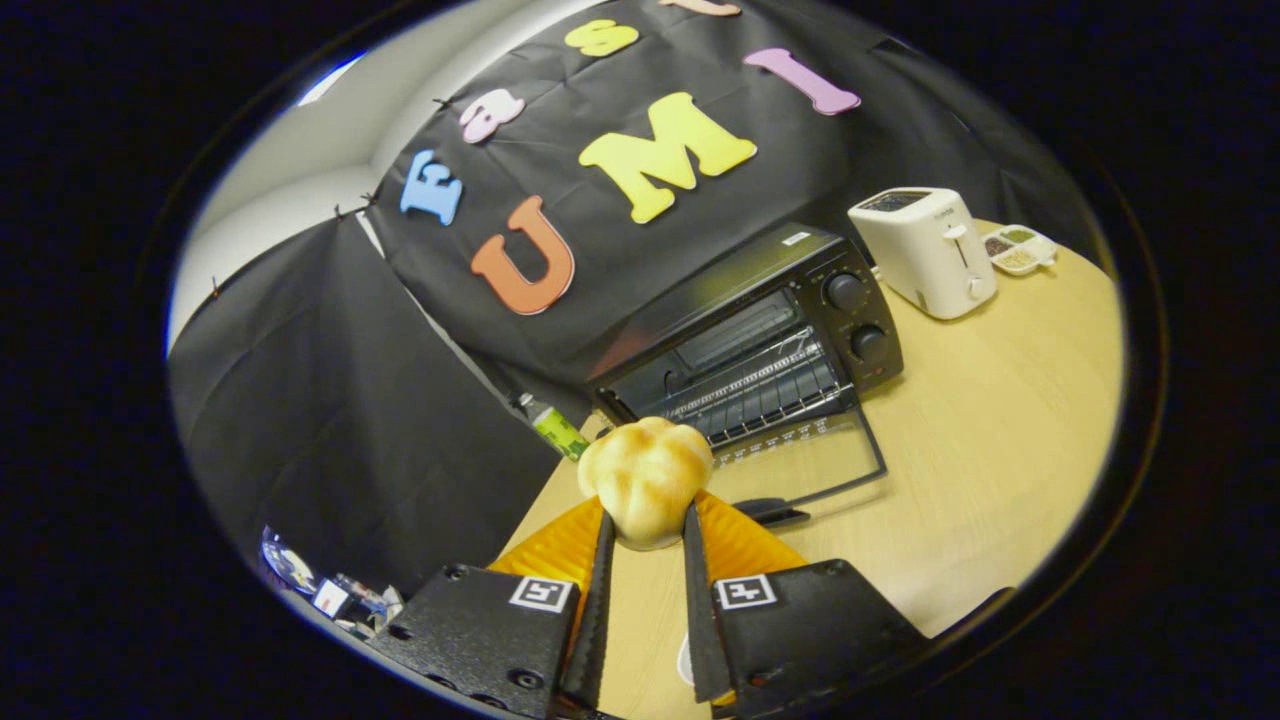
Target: Open the toaster oven, put the food inside, and close the toaster oven door.
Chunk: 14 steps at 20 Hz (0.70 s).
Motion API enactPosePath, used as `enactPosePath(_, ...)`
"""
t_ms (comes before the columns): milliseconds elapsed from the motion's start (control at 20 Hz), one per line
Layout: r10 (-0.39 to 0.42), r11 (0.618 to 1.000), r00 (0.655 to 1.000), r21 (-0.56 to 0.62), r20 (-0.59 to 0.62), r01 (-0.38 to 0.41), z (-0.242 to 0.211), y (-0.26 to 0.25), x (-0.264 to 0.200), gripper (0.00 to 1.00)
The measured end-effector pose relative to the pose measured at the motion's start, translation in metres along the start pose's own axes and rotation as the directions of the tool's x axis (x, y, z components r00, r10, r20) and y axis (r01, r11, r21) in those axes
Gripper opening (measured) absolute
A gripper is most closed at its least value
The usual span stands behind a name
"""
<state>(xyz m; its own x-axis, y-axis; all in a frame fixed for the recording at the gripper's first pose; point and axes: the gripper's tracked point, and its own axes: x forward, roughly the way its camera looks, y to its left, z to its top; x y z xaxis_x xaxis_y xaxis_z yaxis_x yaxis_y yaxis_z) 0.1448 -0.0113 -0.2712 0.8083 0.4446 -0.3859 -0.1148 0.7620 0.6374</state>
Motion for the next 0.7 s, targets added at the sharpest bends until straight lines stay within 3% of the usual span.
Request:
enactPosePath(150, -0.036, 0.998, 0.998, 0.043, -0.052, 0.038, 0.017, -0.017, 0.042, 0.39)
enactPosePath(400, -0.162, 0.986, 0.976, -0.048, -0.144, 0.157, 0.021, -0.062, 0.121, 0.39)
enactPosePath(700, -0.241, 0.966, 0.965, -0.126, -0.103, 0.228, 0.046, -0.084, 0.177, 0.39)
